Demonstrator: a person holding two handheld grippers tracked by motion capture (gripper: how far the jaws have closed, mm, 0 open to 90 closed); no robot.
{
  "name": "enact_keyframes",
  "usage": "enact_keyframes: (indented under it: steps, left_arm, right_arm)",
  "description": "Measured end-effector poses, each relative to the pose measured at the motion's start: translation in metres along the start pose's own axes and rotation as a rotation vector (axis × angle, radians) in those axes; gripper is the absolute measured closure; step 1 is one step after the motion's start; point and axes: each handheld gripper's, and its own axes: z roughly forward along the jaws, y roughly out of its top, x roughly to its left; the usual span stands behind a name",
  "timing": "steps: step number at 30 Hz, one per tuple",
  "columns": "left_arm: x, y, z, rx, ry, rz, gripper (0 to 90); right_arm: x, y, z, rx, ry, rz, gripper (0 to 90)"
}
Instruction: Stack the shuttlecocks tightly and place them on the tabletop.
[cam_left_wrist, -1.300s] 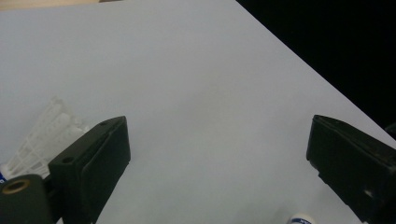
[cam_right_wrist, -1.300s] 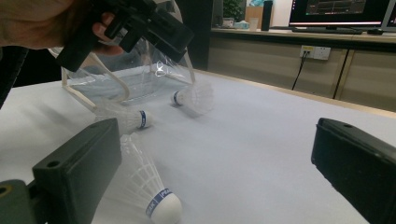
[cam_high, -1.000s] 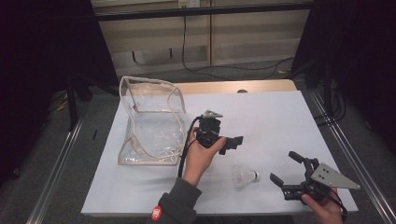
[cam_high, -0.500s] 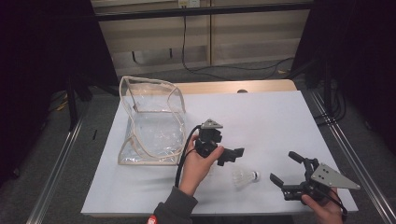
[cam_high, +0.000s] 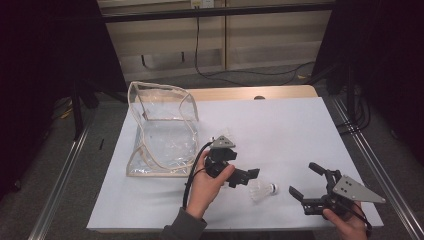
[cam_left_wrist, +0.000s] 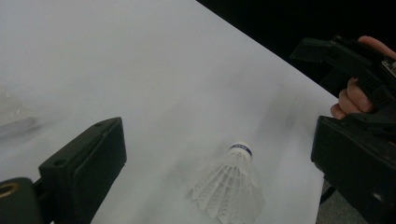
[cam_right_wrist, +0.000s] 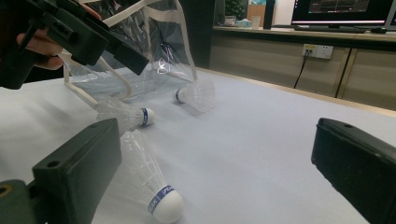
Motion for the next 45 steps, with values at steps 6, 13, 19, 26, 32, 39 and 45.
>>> enact_keyframes:
  steps: [6,13,19,26,32,39,45]
  left_arm:
    - [0.001,-0.007,-0.005,-0.007,-0.012,-0.004,3.4]
    - [0.0,-0.017,-0.011,0.004,-0.008,0.014,3.5]
    - [-0.001,-0.022,-0.015,0.009,-0.027,0.031,3.4]
    - [0.002,-0.028,-0.022,-0.001,-0.041,0.038,3.4]
    - [0.003,-0.034,-0.028,-0.004,-0.055,0.047,3.4]
    - [0.005,-0.042,-0.034,-0.009,-0.044,0.058,3.4]
    - [0.006,-0.046,-0.04,-0.015,-0.054,0.067,3.4]
  right_arm:
    - [0.0,0.0,0.0,0.002,-0.001,0.001,1.0]
    - [0.001,0.0,0.0,0.004,0.0,-0.005,1.0]
    - [0.001,-0.001,0.0,0.007,0.002,-0.002,1.0]
    - [0.001,-0.001,0.0,0.007,0.003,-0.004,1.0]
    - [0.0,0.0,0.0,0.007,0.001,-0.004,1.1]
    - [0.0,-0.001,0.0,0.007,0.002,-0.005,1.2]
    - [0.001,0.0,0.001,0.008,0.003,-0.008,1.2]
